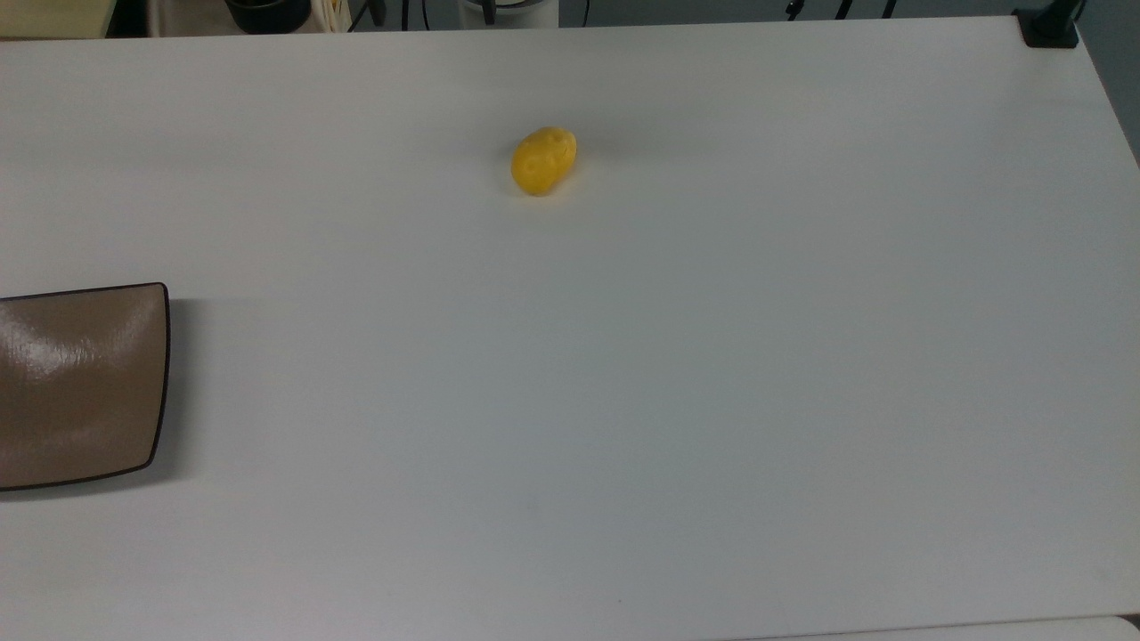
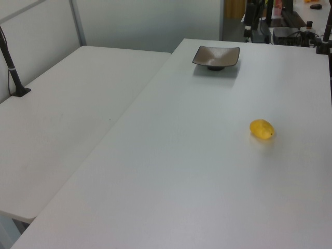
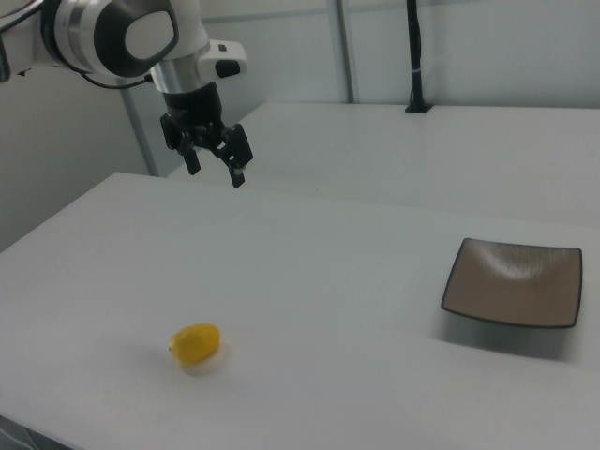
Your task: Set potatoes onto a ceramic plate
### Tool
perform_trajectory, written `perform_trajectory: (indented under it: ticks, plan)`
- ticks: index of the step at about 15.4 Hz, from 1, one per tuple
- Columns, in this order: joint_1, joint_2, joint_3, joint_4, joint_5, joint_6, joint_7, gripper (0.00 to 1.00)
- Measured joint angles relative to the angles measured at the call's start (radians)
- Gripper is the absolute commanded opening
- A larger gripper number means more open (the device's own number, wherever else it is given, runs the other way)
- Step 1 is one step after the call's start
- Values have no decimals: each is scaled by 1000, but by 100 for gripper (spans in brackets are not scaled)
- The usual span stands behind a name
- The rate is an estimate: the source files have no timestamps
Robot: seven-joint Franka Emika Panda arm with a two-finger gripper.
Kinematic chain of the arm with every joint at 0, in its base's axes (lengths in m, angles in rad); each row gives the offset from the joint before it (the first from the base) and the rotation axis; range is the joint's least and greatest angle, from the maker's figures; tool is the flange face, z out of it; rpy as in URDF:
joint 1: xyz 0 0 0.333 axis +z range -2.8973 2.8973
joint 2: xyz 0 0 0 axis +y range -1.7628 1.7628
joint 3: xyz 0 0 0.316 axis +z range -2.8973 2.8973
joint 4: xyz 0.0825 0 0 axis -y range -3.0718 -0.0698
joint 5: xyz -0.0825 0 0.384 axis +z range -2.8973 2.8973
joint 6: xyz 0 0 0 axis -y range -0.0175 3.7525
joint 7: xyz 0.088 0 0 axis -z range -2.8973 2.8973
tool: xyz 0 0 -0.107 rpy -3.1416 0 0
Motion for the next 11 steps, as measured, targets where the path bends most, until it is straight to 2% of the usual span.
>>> perform_trajectory:
  ticks: [11]
  plan:
    - [0,-1,0,1,0,-30,0,100]
